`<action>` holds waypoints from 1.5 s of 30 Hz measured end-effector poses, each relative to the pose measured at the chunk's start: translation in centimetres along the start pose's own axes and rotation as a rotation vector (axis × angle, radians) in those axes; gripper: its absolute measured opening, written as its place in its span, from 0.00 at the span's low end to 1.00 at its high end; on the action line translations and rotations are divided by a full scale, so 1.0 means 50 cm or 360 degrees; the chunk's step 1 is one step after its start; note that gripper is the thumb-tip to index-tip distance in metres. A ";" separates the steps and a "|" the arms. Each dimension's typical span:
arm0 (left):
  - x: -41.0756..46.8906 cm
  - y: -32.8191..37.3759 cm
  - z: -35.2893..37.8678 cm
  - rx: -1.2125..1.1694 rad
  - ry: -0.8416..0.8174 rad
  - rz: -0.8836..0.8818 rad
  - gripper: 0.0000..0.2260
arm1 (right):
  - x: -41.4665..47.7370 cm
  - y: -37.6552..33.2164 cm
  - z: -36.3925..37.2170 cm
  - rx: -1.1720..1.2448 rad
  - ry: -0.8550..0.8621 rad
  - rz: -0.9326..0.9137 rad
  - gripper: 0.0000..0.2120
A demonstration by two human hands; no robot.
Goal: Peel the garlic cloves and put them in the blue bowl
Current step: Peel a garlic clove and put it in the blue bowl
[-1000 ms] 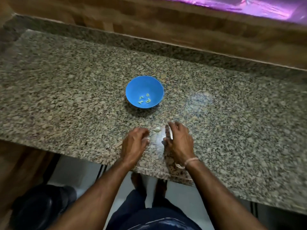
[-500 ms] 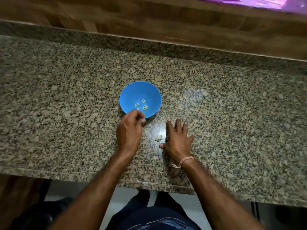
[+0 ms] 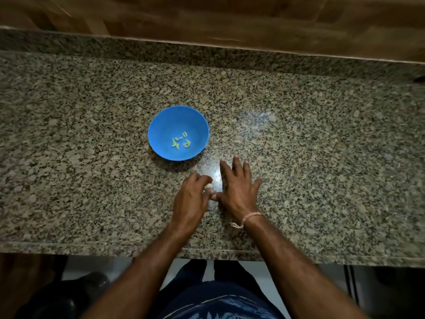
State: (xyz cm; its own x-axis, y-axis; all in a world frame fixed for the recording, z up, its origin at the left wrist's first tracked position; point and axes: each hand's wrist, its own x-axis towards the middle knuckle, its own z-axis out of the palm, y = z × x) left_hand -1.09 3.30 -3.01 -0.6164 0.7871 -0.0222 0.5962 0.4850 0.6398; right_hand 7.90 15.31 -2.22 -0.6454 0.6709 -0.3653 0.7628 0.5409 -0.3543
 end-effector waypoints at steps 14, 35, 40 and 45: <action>-0.013 0.097 -0.016 -0.2653 -0.0035 -0.1164 0.13 | -0.086 0.042 -0.076 0.1529 0.0057 -0.0338 0.16; -0.055 0.181 -0.005 -0.2218 0.0205 -0.0865 0.10 | -0.114 0.087 -0.123 0.1606 0.0187 -0.0467 0.08; -0.050 0.186 -0.001 -0.2262 0.0186 -0.0898 0.12 | -0.122 0.090 -0.128 0.1616 0.0215 -0.0463 0.05; -0.052 0.189 0.001 -0.2276 0.0195 -0.0918 0.09 | -0.121 0.095 -0.131 0.1703 0.0145 -0.0460 0.06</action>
State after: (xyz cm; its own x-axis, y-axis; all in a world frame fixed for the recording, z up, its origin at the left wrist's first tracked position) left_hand 6.17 5.88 3.07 -0.6615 0.5579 -0.5011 -0.6581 -0.1113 0.7447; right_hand 15.70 17.14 3.92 -0.7544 0.6488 -0.0997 0.1275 -0.0042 -0.9918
